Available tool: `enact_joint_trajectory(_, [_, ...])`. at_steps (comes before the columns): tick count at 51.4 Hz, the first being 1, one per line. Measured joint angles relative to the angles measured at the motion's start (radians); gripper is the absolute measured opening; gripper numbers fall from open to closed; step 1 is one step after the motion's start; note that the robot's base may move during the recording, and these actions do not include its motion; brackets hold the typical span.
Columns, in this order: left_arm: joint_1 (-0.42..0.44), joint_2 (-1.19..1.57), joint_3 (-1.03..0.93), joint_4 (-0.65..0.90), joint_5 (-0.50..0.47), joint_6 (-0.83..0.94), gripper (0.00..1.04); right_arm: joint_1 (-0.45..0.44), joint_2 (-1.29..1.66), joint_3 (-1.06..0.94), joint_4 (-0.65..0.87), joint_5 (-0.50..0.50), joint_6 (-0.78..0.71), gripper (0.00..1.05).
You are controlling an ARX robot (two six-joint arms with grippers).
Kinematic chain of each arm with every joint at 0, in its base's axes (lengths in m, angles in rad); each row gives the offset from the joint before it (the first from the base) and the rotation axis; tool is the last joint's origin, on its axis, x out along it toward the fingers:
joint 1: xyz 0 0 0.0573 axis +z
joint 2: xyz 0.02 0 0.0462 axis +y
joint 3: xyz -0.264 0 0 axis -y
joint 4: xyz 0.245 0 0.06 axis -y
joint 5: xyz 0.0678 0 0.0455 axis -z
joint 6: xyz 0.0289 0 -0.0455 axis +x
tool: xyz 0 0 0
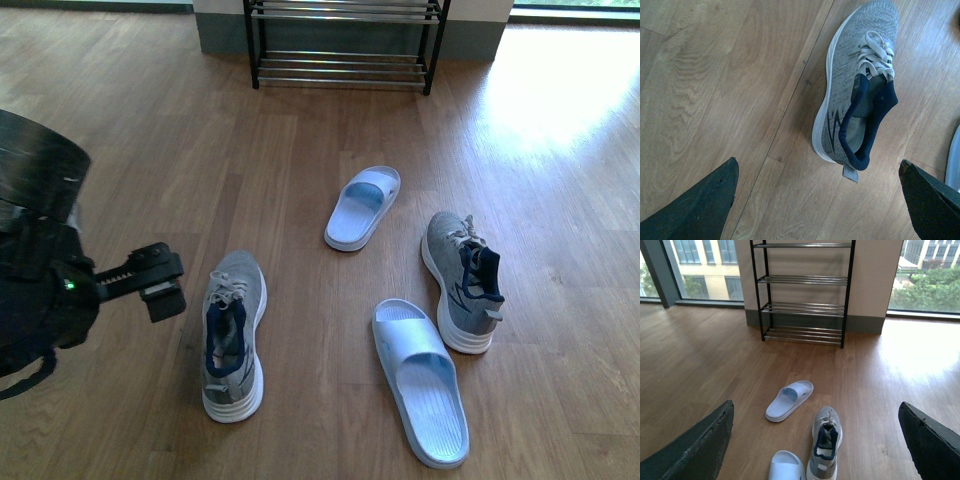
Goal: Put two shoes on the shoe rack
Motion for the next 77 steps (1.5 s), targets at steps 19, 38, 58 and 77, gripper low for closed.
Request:
enact_joint_trajectory(19, [-0.022, 0.395, 0.37, -0.113, 0.076, 0.127, 0.95, 0.0, 0.0, 0.0, 0.0, 0.0, 0.0, 0.95])
enact_joint_trajectory(38, [-0.008, 0.565, 0.539, -0.169, 0.041, 0.241, 0.95, 0.0, 0.0, 0.0, 0.0, 0.0, 0.0, 0.95])
enact_joint_trajectory(58, [0.006, 0.711, 0.66, -0.045, 0.106, 0.241, 0.95, 0.0, 0.0, 0.0, 0.0, 0.0, 0.0, 0.95])
enact_joint_trajectory(77, [0.037, 0.804, 0.743, -0.032, 0.053, 0.309, 0.74, 0.0, 0.0, 0.0, 0.0, 0.0, 0.0, 0.95])
